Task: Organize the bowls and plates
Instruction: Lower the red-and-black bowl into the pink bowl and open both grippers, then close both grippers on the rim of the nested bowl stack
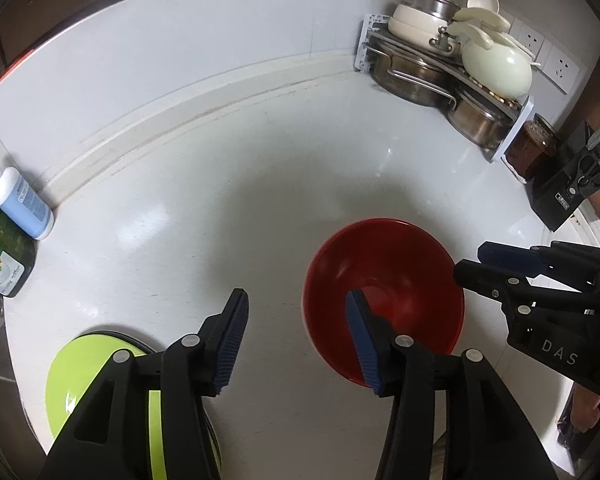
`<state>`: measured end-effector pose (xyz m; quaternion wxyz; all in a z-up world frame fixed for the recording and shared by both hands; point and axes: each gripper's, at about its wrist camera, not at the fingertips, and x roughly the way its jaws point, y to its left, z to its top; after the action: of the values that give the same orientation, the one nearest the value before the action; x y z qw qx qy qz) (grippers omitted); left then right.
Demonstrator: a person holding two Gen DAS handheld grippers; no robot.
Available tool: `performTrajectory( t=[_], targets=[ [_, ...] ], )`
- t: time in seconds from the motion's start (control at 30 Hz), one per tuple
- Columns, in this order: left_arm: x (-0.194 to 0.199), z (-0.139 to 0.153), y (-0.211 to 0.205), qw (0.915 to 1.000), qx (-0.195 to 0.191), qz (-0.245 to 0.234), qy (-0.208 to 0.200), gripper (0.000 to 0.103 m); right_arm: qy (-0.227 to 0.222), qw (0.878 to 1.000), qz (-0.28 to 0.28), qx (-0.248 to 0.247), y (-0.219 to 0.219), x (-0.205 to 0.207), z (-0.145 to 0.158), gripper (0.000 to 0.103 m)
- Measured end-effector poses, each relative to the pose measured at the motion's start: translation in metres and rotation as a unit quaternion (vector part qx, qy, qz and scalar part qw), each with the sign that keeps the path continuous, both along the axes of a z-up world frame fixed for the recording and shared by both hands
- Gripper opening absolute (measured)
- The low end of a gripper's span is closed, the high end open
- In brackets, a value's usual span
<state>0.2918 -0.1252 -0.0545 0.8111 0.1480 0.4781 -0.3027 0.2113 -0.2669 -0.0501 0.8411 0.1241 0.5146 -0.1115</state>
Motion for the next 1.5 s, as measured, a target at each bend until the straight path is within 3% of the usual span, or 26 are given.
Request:
performTrajectory(
  t=[0.13,0.17,0.23,0.4,0.8,0.93,1.07,1.23,1.37,1.5],
  targets=[
    [0.0,0.002,0.005,0.9997,0.003,0.011,-0.02,0.062,-0.004,1.0,-0.003,-0.007,0.003,-0.001,0.003,0.032],
    [0.001,0.001,0.006,0.9997,0.004,0.012,-0.023,0.065,-0.005,1.0,-0.004,-0.011,0.004,-0.001,0.004,0.034],
    [0.001,-0.001,0.008,0.9995,0.007,0.016,-0.026,0.07,-0.009,1.0,-0.008,-0.016,0.004,-0.003,0.004,0.046],
    [-0.002,-0.012,0.006,0.9994,0.014,0.014,-0.027,0.079,-0.021,0.999,-0.024,-0.025,0.002,-0.006,0.002,0.049],
    [0.009,-0.056,-0.009,0.9986,0.03,0.028,0.032,0.079,0.002,0.998,-0.054,0.025,-0.01,-0.005,-0.037,0.049],
    [0.011,-0.065,-0.012,0.9979,0.032,0.03,0.047,0.077,0.006,0.998,-0.059,0.038,-0.012,-0.002,-0.046,0.048],
    [0.013,-0.076,-0.016,0.9961,0.038,0.031,0.072,0.062,0.013,0.996,-0.062,0.057,-0.016,0.0,-0.053,0.047],
    [0.013,-0.08,-0.016,0.9941,0.017,0.031,0.103,0.05,0.03,0.995,-0.055,0.074,-0.018,0.003,-0.062,0.037],
    [0.012,-0.079,-0.018,0.992,-0.01,0.026,0.123,0.032,0.031,0.994,-0.048,0.088,-0.018,0.004,-0.064,0.029],
    [0.01,-0.077,-0.02,0.9913,-0.01,0.031,0.127,0.029,0.032,0.994,-0.056,0.091,-0.019,0.003,-0.065,0.026]
  ],
)
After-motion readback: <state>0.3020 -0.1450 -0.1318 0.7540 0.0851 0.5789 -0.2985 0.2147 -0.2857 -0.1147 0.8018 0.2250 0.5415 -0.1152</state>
